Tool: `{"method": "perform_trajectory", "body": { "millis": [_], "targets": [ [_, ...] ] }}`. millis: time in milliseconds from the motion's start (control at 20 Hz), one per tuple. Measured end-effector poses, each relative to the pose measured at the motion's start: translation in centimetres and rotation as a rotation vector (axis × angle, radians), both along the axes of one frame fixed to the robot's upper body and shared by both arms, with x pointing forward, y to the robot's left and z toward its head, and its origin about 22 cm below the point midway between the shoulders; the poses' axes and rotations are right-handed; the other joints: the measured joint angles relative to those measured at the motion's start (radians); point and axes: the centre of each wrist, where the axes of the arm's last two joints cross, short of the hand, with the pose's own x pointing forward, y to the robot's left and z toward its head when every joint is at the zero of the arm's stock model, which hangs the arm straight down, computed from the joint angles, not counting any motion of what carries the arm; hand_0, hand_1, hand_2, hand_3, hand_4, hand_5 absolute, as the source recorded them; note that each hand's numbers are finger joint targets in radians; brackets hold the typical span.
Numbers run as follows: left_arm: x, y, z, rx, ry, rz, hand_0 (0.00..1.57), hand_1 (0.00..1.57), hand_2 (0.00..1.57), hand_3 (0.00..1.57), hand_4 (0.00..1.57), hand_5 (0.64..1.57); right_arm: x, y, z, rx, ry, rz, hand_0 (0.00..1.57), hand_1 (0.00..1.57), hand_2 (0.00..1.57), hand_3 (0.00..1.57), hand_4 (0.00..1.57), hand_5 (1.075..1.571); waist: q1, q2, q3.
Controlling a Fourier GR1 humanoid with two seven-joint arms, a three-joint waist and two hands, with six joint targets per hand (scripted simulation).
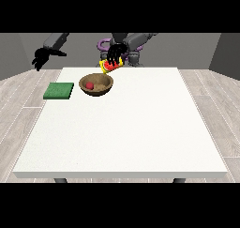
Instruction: Pick the cup and pour the ball into the bowl, then pick the bowl and place it on the pad
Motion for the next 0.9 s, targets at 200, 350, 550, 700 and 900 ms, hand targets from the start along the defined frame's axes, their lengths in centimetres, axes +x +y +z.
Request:
{"method": "perform_trajectory", "body": {
  "millis": [200,350,550,700,900],
  "targets": [
    [-0.8,-0.8,-0.3,0.13,-0.002,-0.036,0.0,0.0,1.57,1.57,1.24,1.4,0.4,0.3,0.1,0.013,-0.009,0.007,0.0,0.0,0.0,0.19,0.0,1.521,-0.008,0.012,0.0003],
    [-0.4,-1.2,0.3,0.231,-0.018,-0.056,0.61,0.61,1.57,1.57,1.23,1.387,0.2,0.1,0.0,0.018,-0.005,0.009,0.0,0.0,0.0,0.07,0.0,1.519,-0.012,0.006,0.0002],
    [-0.1,-1.6,1.0,0.383,-0.07,-0.08,1.51,1.51,1.57,1.57,1.2,1.443,0.2,0.6,-0.6,0.025,0.014,0.005,0.0,0.0,0.0,0.17,0.0,1.516,-0.009,-0.015,0.0005],
    [0.8,-2.2,3.2,0.472,-0.119,-0.082,1.55,1.55,1.57,1.57,1.19,1.466,0.4,1.0,-0.8,0.023,0.026,0.008,0.0,0.0,0.0,0.21,0.0,1.517,-0.004,-0.021,0.0002],
    [1.2,-2.5,4.7,0.527,-0.14,-0.079,1.5,1.5,1.57,1.57,1.21,1.455,-0.4,0.4,-1.2,0.028,0.029,0.013,0.0,0.0,0.0,0.28,0.0,1.517,-0.009,-0.025,0.0003]
  ]
}}
